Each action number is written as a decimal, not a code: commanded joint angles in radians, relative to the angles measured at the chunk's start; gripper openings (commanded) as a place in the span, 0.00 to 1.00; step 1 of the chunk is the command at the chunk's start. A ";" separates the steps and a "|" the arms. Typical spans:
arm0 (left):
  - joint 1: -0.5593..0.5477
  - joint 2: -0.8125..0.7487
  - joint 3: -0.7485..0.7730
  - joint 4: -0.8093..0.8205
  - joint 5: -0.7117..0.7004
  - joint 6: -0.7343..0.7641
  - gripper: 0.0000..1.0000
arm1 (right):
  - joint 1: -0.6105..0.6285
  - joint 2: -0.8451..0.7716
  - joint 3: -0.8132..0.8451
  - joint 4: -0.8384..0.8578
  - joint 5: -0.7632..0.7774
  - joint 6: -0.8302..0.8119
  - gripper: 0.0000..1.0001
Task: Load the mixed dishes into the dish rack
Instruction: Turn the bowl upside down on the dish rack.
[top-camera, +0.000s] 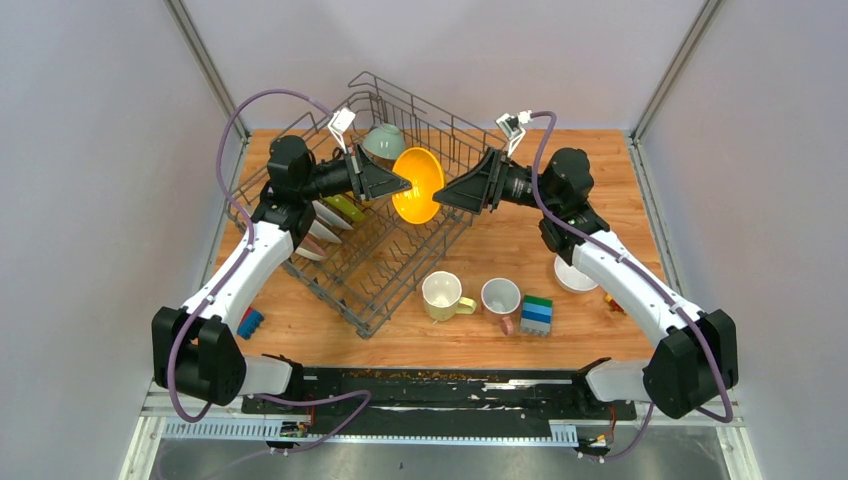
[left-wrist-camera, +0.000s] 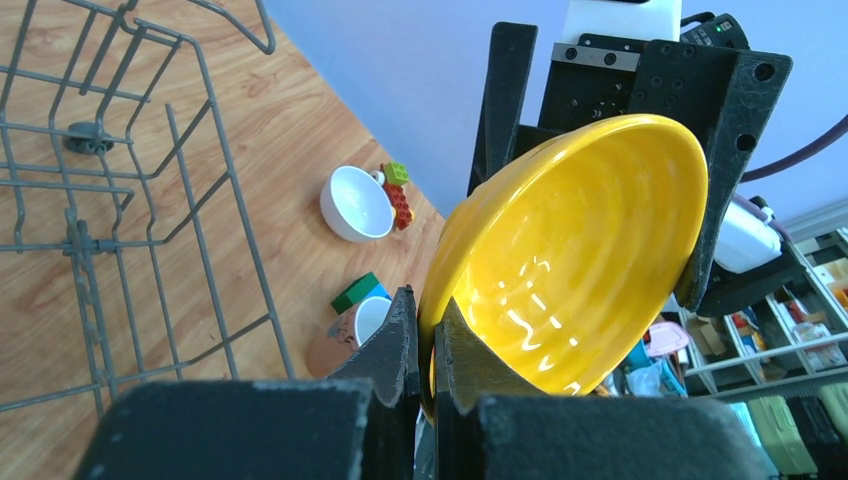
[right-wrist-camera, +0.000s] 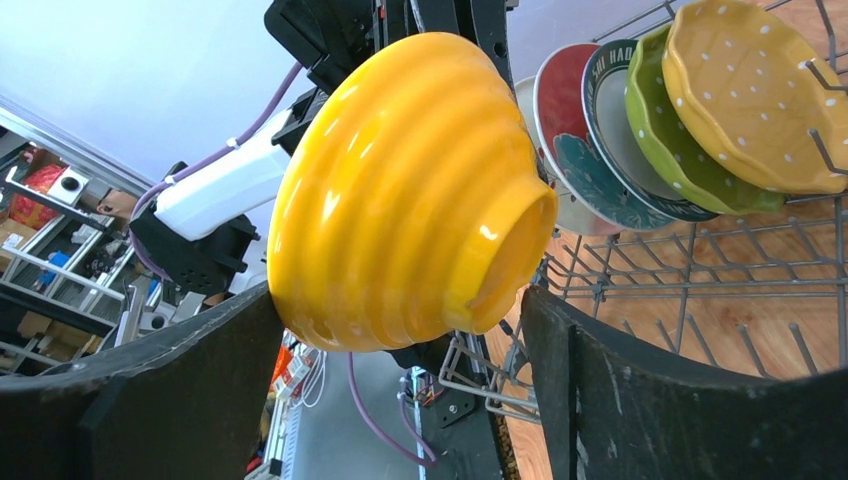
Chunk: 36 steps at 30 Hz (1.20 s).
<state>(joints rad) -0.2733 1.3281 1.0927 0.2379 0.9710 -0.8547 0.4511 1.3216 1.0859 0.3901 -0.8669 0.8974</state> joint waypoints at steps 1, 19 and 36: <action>-0.002 -0.008 0.008 0.078 0.042 -0.024 0.00 | 0.003 0.000 0.043 0.044 -0.040 -0.003 0.90; -0.002 -0.001 -0.006 0.033 -0.011 -0.004 0.00 | 0.045 0.041 0.129 -0.122 -0.003 -0.116 0.75; -0.001 -0.023 -0.021 -0.053 -0.080 0.060 0.00 | 0.045 -0.012 0.117 -0.146 -0.082 -0.091 0.95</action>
<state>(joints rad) -0.2733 1.3334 1.0798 0.1886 0.9360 -0.8265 0.4911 1.3632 1.1793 0.2115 -0.8936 0.7910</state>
